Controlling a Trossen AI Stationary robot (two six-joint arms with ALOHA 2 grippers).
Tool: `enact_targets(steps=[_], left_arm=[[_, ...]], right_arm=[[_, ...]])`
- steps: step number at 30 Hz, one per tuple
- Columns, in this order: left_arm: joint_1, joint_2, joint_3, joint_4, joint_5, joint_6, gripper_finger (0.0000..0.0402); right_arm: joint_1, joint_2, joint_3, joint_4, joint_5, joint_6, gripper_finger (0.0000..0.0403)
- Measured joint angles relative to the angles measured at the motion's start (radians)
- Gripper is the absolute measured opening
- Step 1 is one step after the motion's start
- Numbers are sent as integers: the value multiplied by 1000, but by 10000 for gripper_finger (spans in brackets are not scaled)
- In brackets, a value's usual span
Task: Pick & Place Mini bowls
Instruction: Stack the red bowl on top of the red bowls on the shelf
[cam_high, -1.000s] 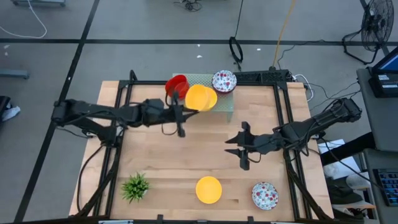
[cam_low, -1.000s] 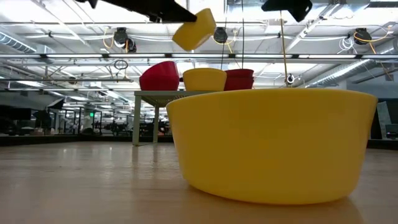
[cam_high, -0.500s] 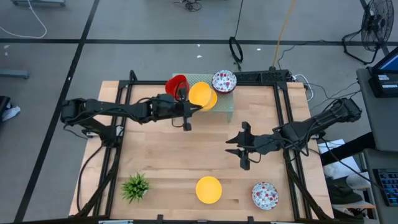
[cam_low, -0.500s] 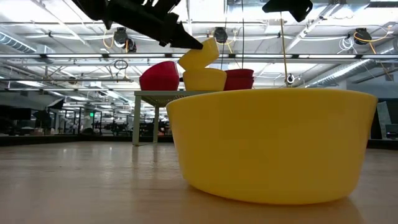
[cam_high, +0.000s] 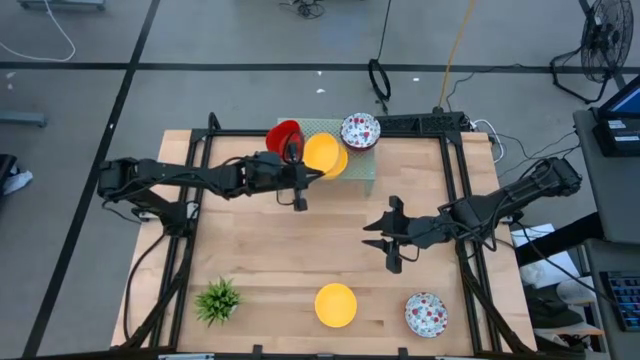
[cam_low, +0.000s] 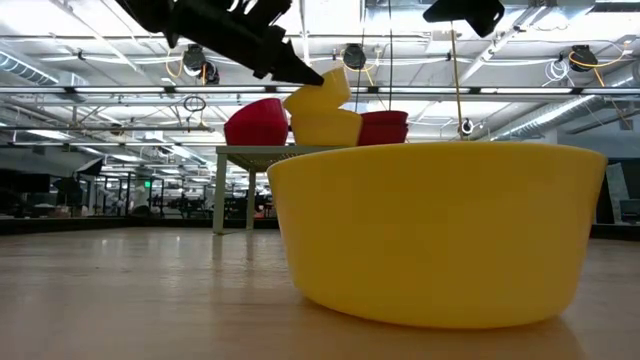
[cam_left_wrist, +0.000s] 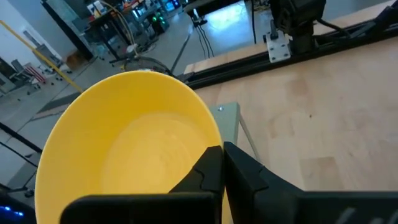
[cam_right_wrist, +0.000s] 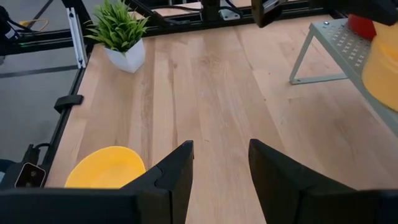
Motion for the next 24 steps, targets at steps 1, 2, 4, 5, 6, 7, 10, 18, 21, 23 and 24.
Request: enact_targets(steps=[1,2,4,5,6,7,10,18,21,23,24], left_arm=[[0,0,0,-6,0,-6,8],[0,0,0,-12,0,-7,11],[0,0,0,-18,0,-7,15],[0,0,0,-20,0,-8,15],[0,0,0,-22,0,-8,12],[0,0,0,-23,0,-8,9],[0,0,0,-22,0,-11,5],[0,0,0,-22,-3,-12,37],[-1,0,0,-21,-40,-36,39],[0,0,0,-21,-68,-52,39],[0,0,0,-21,-78,-53,39]], right_arm=[[0,0,0,-1,0,5,141],[0,0,0,-2,0,10,141],[0,0,0,-3,0,16,141],[0,0,0,-4,0,16,141],[0,0,0,-4,0,16,141],[0,0,0,-6,0,16,141],[0,0,0,-7,0,16,141],[0,0,0,-7,0,16,141],[0,0,0,-7,-1,16,141],[0,0,0,-7,-1,16,141],[0,0,0,-7,-1,16,141]])
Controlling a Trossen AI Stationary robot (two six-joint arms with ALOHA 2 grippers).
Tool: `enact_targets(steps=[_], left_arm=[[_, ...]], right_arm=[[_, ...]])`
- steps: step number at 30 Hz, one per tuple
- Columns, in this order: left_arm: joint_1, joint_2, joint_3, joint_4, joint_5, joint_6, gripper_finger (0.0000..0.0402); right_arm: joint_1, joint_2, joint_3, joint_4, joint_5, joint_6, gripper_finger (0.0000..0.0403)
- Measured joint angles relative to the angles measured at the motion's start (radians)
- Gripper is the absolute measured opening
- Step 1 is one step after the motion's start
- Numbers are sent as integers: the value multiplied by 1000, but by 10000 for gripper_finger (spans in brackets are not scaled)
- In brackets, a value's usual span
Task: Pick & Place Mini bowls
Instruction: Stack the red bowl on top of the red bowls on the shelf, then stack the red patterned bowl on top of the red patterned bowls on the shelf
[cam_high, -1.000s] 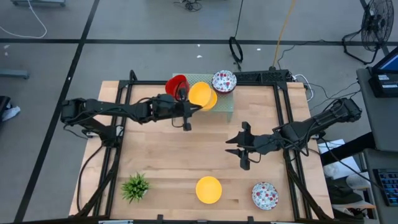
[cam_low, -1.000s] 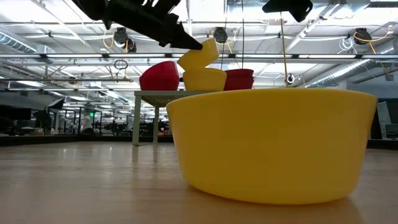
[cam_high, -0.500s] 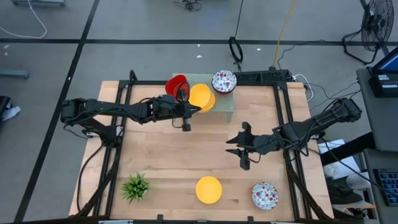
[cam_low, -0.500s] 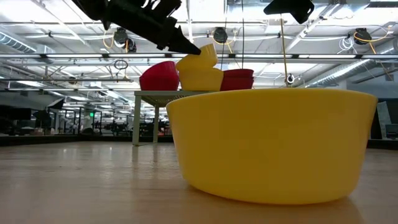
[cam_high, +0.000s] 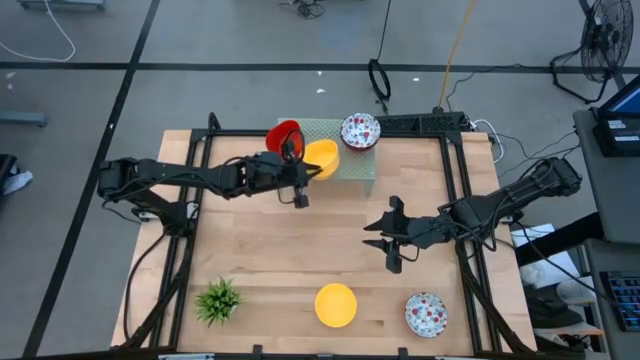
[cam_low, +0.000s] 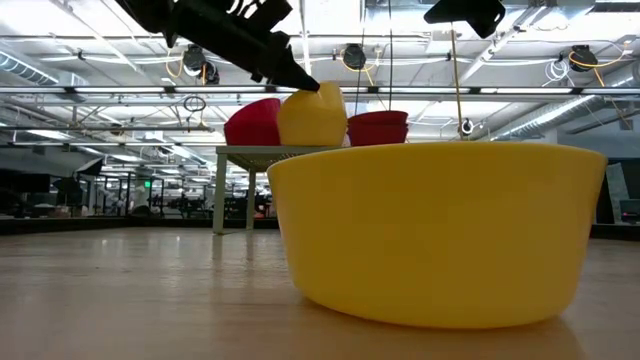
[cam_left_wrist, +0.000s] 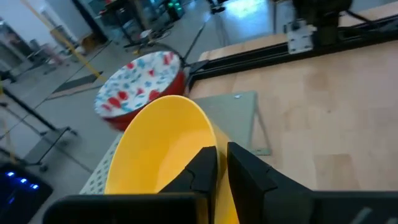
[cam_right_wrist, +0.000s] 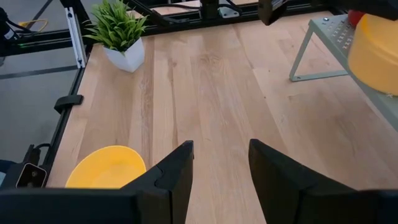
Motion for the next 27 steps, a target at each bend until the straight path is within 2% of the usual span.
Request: enact_targets(steps=[5,11,16,18,22,27], left_arm=[[0,0,0,8,-10,1,53],[0,0,0,13,-10,1,106],[-13,-12,-2,142,5,0,147],[-28,-16,-1,223,35,-10,158],[-61,-35,1,274,124,-99,171],[-116,-30,-2,186,208,-238,173]], right_arm=[[0,0,0,0,0,0,141],[0,0,0,0,0,0,141],[0,0,0,0,-7,54,141],[0,0,0,0,-59,106,141],[20,3,0,-6,-219,214,141],[104,49,-19,-10,-235,386,141]])
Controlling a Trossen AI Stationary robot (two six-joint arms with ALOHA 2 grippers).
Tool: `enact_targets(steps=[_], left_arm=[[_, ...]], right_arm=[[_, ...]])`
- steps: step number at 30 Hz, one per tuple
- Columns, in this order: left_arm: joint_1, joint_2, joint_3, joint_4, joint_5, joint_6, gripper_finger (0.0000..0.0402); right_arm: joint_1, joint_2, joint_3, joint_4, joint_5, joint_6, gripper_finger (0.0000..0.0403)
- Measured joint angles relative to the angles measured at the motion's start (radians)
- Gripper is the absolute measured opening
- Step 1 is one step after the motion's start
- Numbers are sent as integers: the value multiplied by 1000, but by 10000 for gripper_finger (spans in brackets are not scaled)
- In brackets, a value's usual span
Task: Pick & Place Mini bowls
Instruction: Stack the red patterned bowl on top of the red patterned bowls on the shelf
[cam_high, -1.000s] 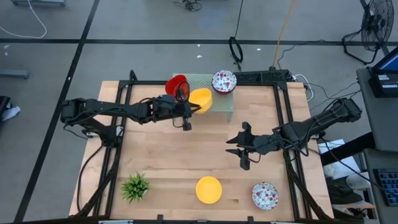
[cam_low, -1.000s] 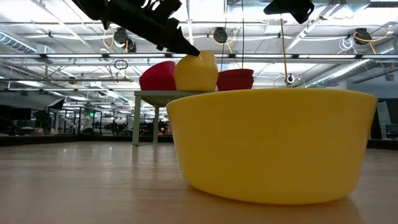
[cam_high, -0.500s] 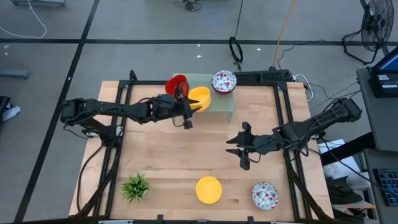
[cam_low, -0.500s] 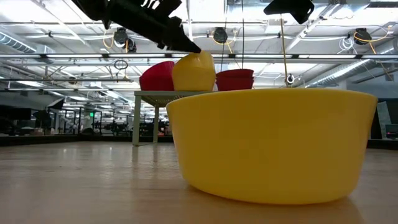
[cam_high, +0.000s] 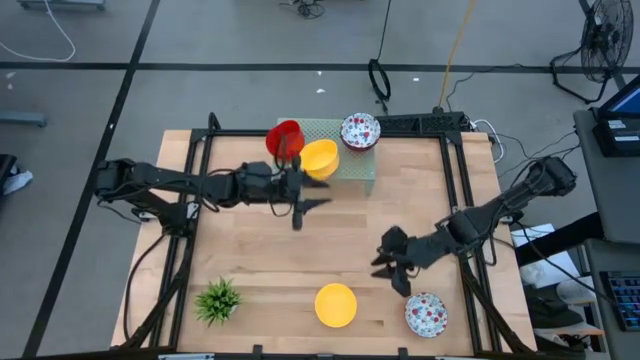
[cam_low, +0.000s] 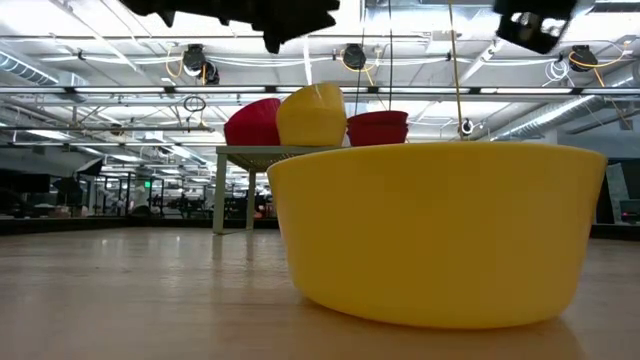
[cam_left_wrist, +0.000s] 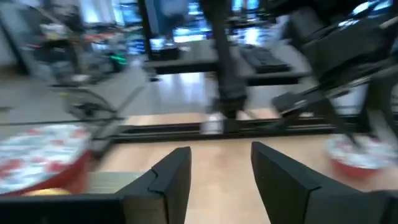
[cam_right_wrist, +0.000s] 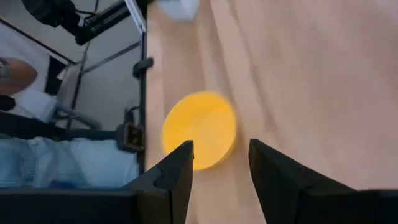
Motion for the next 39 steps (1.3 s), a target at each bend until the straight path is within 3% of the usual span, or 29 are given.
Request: enact_targets(steps=[9,16,25,30,33,39], left_arm=[[-145,-2,1,-47,55,-84,173],[-258,-1,1,-52,56,-85,173],[-360,-1,1,-51,53,-85,173],[-386,-1,1,-51,52,-85,173],[-397,-1,1,-52,52,-86,173],[-414,-1,1,-54,52,-109,173]], right_arm=[[165,165,-4,53,3,267,141],[228,256,-2,176,7,366,141],[297,319,89,168,13,493,141],[327,346,209,53,86,497,141],[340,375,292,-105,109,512,141],[355,468,379,-373,16,670,141]])
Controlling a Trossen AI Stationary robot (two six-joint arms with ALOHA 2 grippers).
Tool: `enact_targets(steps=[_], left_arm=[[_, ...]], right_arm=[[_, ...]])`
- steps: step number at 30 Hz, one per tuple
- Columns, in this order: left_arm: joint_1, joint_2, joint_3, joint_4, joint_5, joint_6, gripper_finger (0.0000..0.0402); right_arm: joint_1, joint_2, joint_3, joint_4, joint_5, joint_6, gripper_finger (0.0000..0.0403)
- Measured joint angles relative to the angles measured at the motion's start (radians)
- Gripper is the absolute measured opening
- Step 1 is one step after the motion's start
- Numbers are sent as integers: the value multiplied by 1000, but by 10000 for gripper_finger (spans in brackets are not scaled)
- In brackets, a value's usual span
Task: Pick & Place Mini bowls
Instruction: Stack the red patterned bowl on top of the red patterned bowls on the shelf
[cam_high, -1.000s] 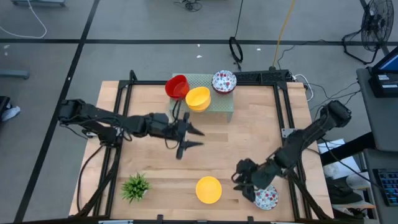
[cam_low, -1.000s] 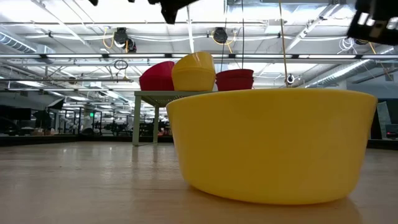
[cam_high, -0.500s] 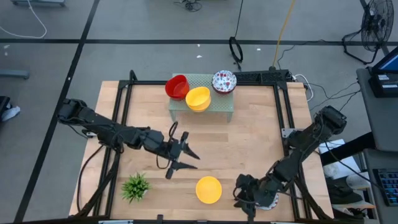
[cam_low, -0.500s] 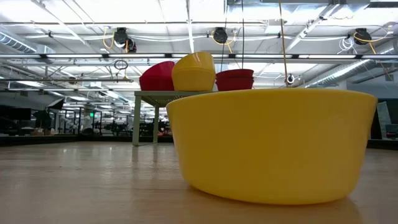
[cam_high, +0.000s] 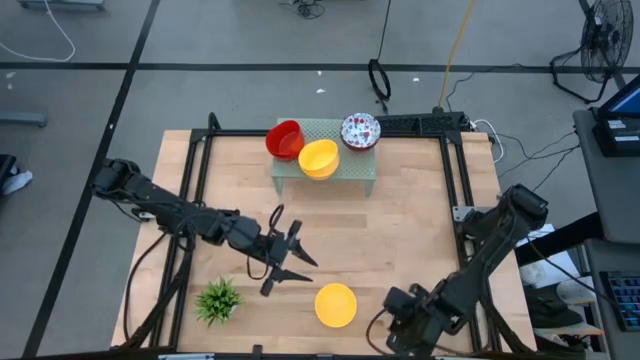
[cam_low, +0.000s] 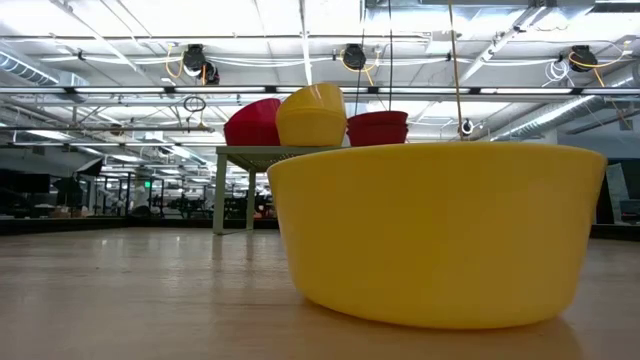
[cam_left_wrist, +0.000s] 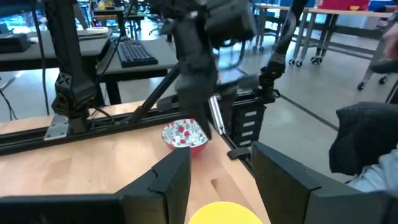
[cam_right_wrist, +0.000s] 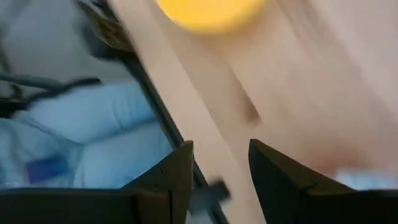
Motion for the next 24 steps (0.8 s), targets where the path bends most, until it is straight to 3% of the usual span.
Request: enact_targets(steps=[6,9,24], left_arm=[[-11,0,0,0,0,-1,173],[-11,0,0,0,0,-25,173],[-51,0,1,-25,0,-48,173]], right_arm=[[1,77,0,-145,-282,229,141],[1,100,0,-182,-357,266,141],[-1,103,-20,-124,-290,287,141]])
